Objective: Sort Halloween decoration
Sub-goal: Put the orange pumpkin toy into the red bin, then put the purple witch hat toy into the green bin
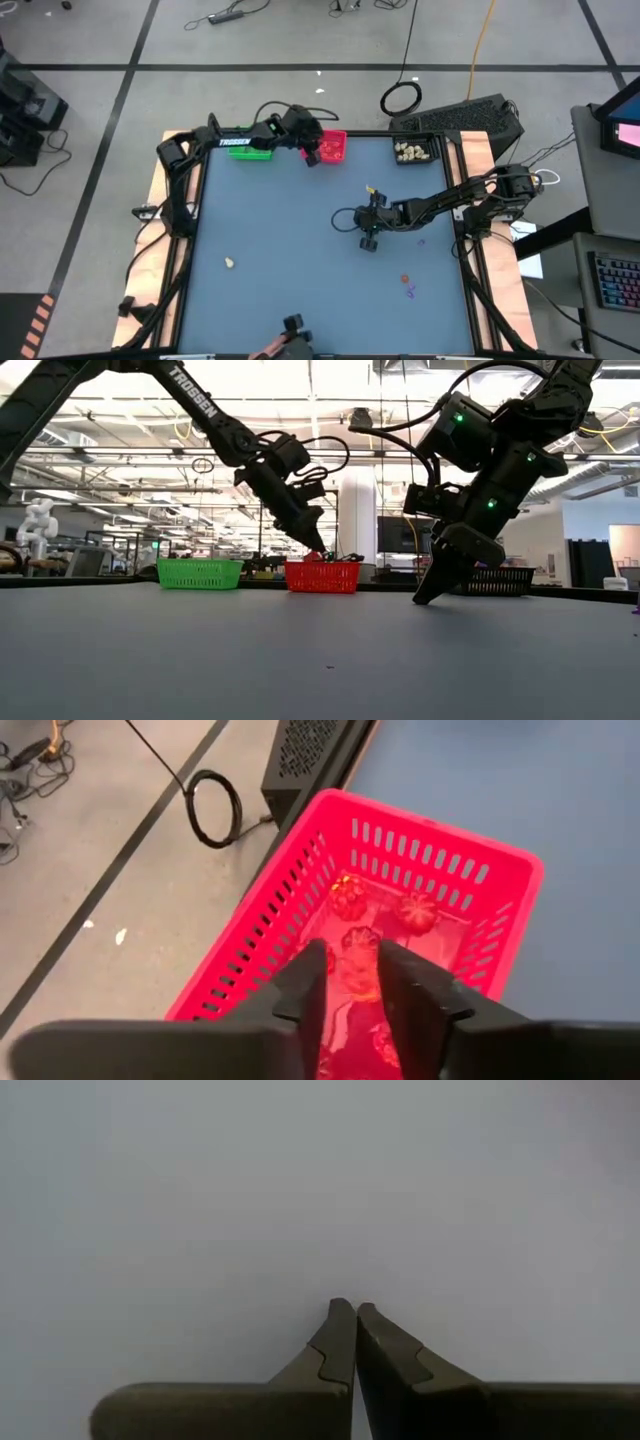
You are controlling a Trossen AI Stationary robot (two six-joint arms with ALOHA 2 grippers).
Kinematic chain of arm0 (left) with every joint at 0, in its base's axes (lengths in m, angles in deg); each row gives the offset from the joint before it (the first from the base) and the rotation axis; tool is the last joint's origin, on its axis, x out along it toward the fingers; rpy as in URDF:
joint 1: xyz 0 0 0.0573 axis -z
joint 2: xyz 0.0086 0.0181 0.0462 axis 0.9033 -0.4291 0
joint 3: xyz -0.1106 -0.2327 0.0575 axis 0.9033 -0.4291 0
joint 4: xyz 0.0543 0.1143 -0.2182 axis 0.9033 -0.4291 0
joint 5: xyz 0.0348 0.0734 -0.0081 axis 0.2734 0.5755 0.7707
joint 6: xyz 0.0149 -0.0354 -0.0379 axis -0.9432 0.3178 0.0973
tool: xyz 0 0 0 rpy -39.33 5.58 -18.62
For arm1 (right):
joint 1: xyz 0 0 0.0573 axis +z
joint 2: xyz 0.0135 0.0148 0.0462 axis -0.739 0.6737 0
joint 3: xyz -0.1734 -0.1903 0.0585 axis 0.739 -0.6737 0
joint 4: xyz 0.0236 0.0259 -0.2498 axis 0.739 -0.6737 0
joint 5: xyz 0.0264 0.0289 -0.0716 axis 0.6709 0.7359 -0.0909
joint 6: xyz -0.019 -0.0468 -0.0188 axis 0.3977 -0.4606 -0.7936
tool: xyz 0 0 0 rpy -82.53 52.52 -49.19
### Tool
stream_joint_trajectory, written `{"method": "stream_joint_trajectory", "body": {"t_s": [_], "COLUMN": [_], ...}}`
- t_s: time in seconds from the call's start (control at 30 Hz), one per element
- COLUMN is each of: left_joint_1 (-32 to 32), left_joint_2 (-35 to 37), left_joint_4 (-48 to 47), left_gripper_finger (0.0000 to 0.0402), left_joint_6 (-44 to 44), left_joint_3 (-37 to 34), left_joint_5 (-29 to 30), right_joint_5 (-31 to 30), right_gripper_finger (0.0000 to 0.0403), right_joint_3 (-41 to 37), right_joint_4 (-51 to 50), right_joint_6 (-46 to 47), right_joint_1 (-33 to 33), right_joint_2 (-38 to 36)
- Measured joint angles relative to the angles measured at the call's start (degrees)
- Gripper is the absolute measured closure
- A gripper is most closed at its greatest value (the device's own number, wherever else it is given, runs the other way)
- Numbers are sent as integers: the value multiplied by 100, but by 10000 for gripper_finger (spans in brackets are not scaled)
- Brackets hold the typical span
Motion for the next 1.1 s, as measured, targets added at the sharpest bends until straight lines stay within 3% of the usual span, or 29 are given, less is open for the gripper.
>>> {"method": "stream_joint_trajectory", "body": {"t_s": [0.17,0.27,0.4,0.63,0.77,0.9,1.1], "left_joint_1": [58,142,341,1153,1653,2136,2905], "left_joint_2": [0,10,180,921,1491,2086,2876], "left_joint_4": [-274,-400,-442,1,689,1180,1729], "left_gripper_finger": [250,240,278,389,390,386,385], "left_joint_6": [-8,-50,-34,-2,255,528,875], "left_joint_3": [154,204,110,-571,-1201,-1926,-3021], "left_joint_5": [4,282,879,1005,1379,1396,1609], "right_joint_5": [32,37,25,7,11,172,760], "right_gripper_finger": [371,352,334,336,327,299,256], "right_joint_3": [-9,-7,-7,0,0,0,0], "right_joint_4": [-23,-116,-856,-2766,-4022,-4929,-5870], "right_joint_6": [1,21,285,1336,2223,2813,3116], "right_joint_1": [-2,4,200,906,1251,1486,1596], "right_joint_2": [-170,-454,-904,-1869,-2421,-2819,-2767]}}
